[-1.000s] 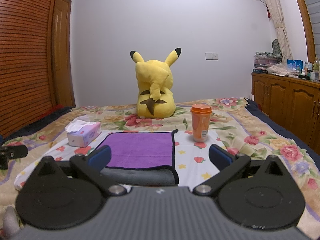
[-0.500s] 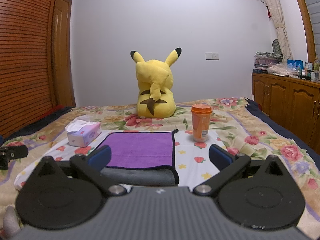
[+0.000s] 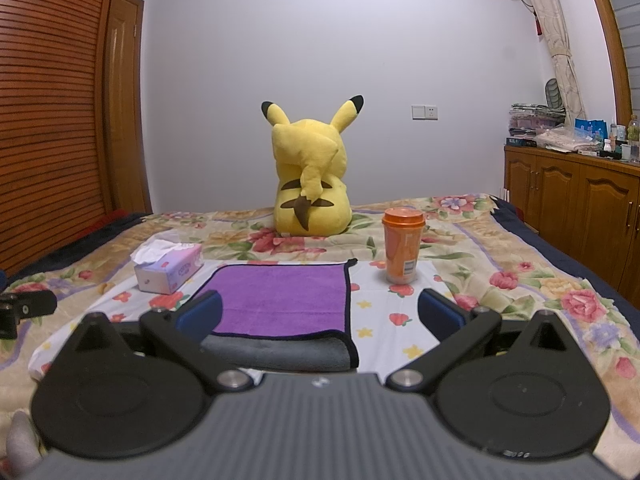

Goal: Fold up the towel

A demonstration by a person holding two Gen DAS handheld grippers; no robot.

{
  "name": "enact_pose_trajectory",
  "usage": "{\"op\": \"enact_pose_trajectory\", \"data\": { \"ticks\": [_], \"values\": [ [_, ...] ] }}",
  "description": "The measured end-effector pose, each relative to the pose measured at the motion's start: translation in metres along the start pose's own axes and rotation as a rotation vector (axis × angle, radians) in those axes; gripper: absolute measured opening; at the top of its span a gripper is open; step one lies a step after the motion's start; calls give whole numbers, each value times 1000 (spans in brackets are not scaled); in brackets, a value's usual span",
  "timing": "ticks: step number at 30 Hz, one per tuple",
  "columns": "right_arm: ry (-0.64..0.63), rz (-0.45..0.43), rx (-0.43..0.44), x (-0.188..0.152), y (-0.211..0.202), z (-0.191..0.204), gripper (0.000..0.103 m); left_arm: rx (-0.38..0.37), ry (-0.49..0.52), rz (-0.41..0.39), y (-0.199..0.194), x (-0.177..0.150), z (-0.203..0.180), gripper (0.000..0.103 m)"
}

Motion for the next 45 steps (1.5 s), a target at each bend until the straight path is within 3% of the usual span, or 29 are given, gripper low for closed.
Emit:
{"op": "enact_pose_trajectory", "data": {
  "ticks": [20, 32, 45],
  "values": [
    [0, 1, 2, 1, 1, 1, 103, -3, 2, 10, 1, -9, -4, 103],
    [42, 38, 37, -1, 11, -1, 103, -6, 22, 111, 19, -14, -5, 103],
    [-10, 51, 76, 2, 28, -1, 103, -41, 49, 138, 45, -12, -8, 103]
  ]
}}
Point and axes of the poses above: each gripper's, at about its wrist camera, not at the fingertips, and y roughly the way its jaws point, z to its left, x to its top, the point moved 2 cm from there along y, roughly the way its jaws point, and after that the axes turned 11 degrees about -z, right-handed, at the moved point
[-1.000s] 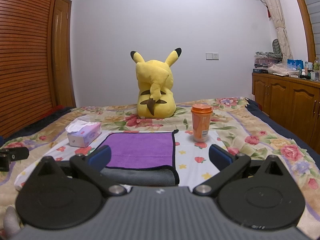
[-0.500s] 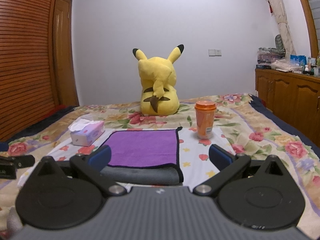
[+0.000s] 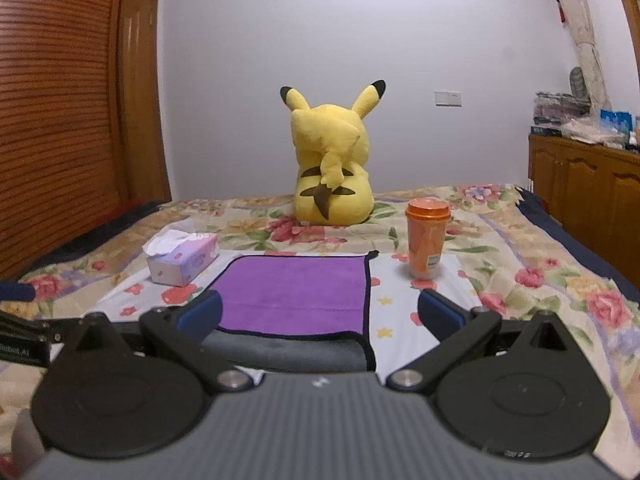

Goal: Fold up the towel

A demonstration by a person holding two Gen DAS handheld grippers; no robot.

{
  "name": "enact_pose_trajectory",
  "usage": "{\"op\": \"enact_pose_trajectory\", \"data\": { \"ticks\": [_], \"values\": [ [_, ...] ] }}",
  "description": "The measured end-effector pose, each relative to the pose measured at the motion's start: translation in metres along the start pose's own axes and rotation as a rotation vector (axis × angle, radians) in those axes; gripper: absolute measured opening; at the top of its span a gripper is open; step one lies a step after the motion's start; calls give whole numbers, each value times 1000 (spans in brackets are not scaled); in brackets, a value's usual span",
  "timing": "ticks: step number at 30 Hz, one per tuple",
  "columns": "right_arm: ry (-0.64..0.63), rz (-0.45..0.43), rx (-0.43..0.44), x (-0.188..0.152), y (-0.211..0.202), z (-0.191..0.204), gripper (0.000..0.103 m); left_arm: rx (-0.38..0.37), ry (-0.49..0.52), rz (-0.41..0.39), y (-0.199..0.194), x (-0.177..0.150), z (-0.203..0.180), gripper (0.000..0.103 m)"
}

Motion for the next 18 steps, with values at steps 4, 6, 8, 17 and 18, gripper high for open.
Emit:
{"op": "enact_pose_trajectory", "data": {
  "ticks": [4, 6, 8, 17, 18],
  "values": [
    [-24, 21, 2, 0, 9, -3, 103, -12, 0, 17, 11, 2, 2, 103],
    [-29, 32, 4, 1, 14, -5, 103, -23, -5, 29, 16, 3, 3, 103],
    [-37, 46, 14, 1, 19, -6, 103, -36, -11, 39, 22, 4, 4, 103],
    [-80, 91, 64, -4, 44, -5, 103, -31, 6, 65, 47, 5, 9, 103],
    [-75, 100, 65, -5, 47, -6, 103, -32, 6, 66, 50, 5, 10, 103]
  ]
}}
Point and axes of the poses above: each gripper's, at about its wrist camera, not at the fingertips, and y roughly the way its jaws point, z to its left, x to its top, the point moved 2 cm from there along y, roughly the way its jaws point, and after that the axes turned 11 degrees about -z, right-handed, at the moved point
